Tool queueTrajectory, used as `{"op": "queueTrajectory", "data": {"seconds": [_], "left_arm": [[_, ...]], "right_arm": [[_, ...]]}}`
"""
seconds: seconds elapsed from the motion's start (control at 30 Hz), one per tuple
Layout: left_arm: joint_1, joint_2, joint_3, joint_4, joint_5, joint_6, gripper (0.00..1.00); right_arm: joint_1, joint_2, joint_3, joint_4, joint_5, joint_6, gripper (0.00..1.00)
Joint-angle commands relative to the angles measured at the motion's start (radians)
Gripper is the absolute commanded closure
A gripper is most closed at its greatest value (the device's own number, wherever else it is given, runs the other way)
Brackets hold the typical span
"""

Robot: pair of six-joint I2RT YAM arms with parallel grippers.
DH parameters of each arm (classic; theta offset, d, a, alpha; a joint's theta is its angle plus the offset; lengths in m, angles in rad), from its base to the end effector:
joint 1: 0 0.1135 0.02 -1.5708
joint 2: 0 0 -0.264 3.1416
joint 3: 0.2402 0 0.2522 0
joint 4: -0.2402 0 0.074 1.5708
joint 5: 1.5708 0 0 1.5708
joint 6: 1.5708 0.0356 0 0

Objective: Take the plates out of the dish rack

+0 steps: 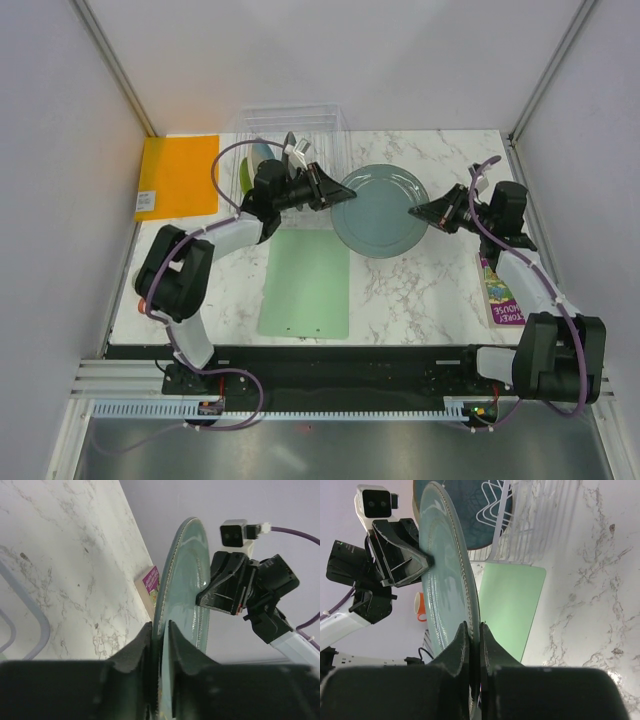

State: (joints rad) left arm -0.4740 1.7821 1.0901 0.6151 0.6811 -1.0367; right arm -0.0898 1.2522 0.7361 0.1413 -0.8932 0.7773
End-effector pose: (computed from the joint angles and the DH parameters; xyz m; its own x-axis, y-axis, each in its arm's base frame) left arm 0.3489 -0.2042 0.2537 -0.8208 -0.3305 -0.4659 0.4060 0.2362 -0.8828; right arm 0.2710 0.0034 0.2603 -0.7269 0.5069 -0.4633 -0.2189 0.4684 0.8560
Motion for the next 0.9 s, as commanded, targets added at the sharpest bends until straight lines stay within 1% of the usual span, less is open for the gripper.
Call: {"op": "queueTrajectory", "data": {"seconds": [0.0, 0.03, 0.07, 0.1, 0.13, 0.17, 0.2, 0.23, 0.27, 0.3, 0.33, 0.37, 0.53, 0.6, 0.63, 0.7, 0.73, 0.87], "left_arm": [[-0.035, -0.029, 0.108, 0.045, 0.025, 0.063, 0.71], [-0.037, -0.045, 0.123, -0.129, -0.012, 0.128, 0.63], [-0.04, -0.064, 0.151, -0.212, -0.046, 0.195, 0.56], [-0.043, -0.102, 0.165, -0.312, -0.092, 0.333, 0.5], [-0.044, -0.122, 0.174, -0.387, -0.194, 0.39, 0.43], [-0.046, -0.137, 0.178, -0.481, -0.23, 0.436, 0.39], [-0.046, -0.168, 0.182, -0.517, -0.267, 0.505, 0.36], [-0.046, -0.182, 0.188, -0.55, -0.337, 0.533, 0.31], [-0.045, -0.196, 0.188, -0.593, -0.365, 0.558, 0.29], [-0.045, -0.208, 0.186, -0.609, -0.423, 0.601, 0.27], [-0.046, -0.234, 0.182, -0.611, -0.449, 0.612, 0.26], [-0.045, -0.245, 0.172, -0.647, -0.478, 0.625, 0.23], [-0.046, -0.319, 0.136, -0.678, -0.606, 0.699, 0.2], [-0.046, -0.355, 0.116, -0.69, -0.636, 0.73, 0.18], [-0.046, -0.365, 0.108, -0.695, -0.667, 0.74, 0.15], [-0.046, -0.394, 0.09, -0.699, -0.678, 0.771, 0.14], [-0.046, -0.403, 0.082, -0.704, -0.716, 0.78, 0.13], [-0.046, -0.434, 0.054, -0.71, -0.761, 0.799, 0.11]], "right_arm": [[0.047, -0.042, 0.1, -0.086, 0.104, -0.102, 1.0], [0.044, -0.048, 0.121, -0.109, 0.166, -0.113, 1.0], [0.038, -0.048, 0.167, -0.139, 0.193, -0.124, 1.0], [0.032, -0.048, 0.192, -0.17, 0.209, -0.133, 1.0], [0.022, -0.039, 0.215, -0.18, 0.223, -0.139, 1.0], [0.004, -0.031, 0.261, -0.192, 0.243, -0.139, 1.0], [-0.004, -0.021, 0.285, -0.195, 0.244, -0.139, 1.0], [-0.011, 0.013, 0.31, -0.2, 0.246, -0.141, 1.0], [-0.027, 0.032, 0.351, -0.204, 0.25, -0.139, 1.0], [-0.031, 0.068, 0.371, -0.206, 0.26, -0.139, 1.0], [-0.037, 0.085, 0.39, -0.207, 0.27, -0.141, 1.0], [-0.054, 0.107, 0.422, -0.204, 0.28, -0.141, 1.0], [-0.096, 0.275, 0.514, -0.197, 0.304, -0.144, 1.0], [-0.119, 0.324, 0.54, -0.161, 0.303, -0.124, 1.0], [-0.125, 0.378, 0.551, -0.151, 0.289, -0.116, 1.0], [-0.137, 0.465, 0.591, -0.151, 0.263, -0.105, 1.0], [-0.14, 0.49, 0.597, -0.149, 0.254, -0.096, 1.0], [-0.142, 0.588, 0.582, -0.04, 0.202, -0.046, 1.0]]}}
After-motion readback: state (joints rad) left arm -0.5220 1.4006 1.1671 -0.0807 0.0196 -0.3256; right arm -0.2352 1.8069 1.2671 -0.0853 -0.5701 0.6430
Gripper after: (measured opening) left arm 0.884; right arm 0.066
